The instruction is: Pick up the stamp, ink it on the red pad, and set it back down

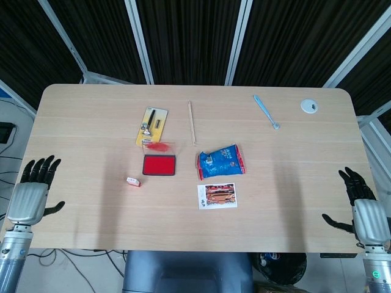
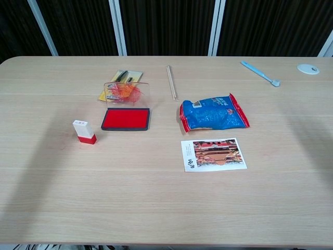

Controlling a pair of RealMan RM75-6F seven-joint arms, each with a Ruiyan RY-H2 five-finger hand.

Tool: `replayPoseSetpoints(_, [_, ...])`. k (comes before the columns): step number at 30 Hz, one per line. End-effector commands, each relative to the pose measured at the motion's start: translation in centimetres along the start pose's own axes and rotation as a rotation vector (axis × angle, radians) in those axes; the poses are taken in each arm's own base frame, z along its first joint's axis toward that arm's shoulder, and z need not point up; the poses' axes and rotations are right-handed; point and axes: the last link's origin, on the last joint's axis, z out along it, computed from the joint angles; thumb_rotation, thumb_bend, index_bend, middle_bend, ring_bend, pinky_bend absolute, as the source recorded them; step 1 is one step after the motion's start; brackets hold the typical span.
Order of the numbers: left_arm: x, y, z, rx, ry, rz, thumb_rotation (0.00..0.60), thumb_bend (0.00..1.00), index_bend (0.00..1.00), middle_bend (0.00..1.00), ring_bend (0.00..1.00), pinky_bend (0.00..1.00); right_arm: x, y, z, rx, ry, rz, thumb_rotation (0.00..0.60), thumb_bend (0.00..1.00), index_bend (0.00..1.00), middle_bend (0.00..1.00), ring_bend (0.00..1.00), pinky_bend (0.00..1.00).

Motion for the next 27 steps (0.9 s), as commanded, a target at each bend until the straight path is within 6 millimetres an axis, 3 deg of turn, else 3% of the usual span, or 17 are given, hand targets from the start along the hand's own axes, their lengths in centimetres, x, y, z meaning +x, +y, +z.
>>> replayPoseSetpoints(1, [0.4,0.9,1.2,-0.045,-0.005,0.051,0.6,0.06,0.0,0.0,0.0,0.01,0.0,0.0,0.1,0.0,-0.002,0.001,0.6,0.03,0.0,0.0,0.0,0.19])
replayPoseSetpoints(7, [0.0,4.8,4.9,-0.176,-0.129,0.126,0.6,0.06,0.01,0.0,0.0,0.06,-0.3,-0.3,0.2,0.004,-0.01,0.007,0.6,0.04,0.0,0.0,0.0,0.19])
replayPoseSetpoints(13, [-1.3,8.1,7.5,-0.252,-0.209,0.196,0.6,0.08,0.12,0.08,0.01,0.09,-0.3,-0.3,0.3,-0.002,-0.012,0.016,0.6,0.04,0.0,0.0,0.0,0.19])
replayPoseSetpoints(20, [-3.0,11.5,9.2,-0.309,-0.264,0.28,0.6,0.1,0.19,0.17,0.04,0.11,-0.2,-0.3,0.4,-0.002,-0.016,0.027,0.6,0.05,0.0,0.0,0.0,0.19])
replayPoseSetpoints(27, [-4.2,13.5,10.1,-0.325,-0.297,0.311,0.6,0.15,0.27,0.25,0.06,0.12,-0.2,-0.3,0.4,-0.002,-0.017,0.036,0.6,0.06,0.0,0.0,0.0,0.19])
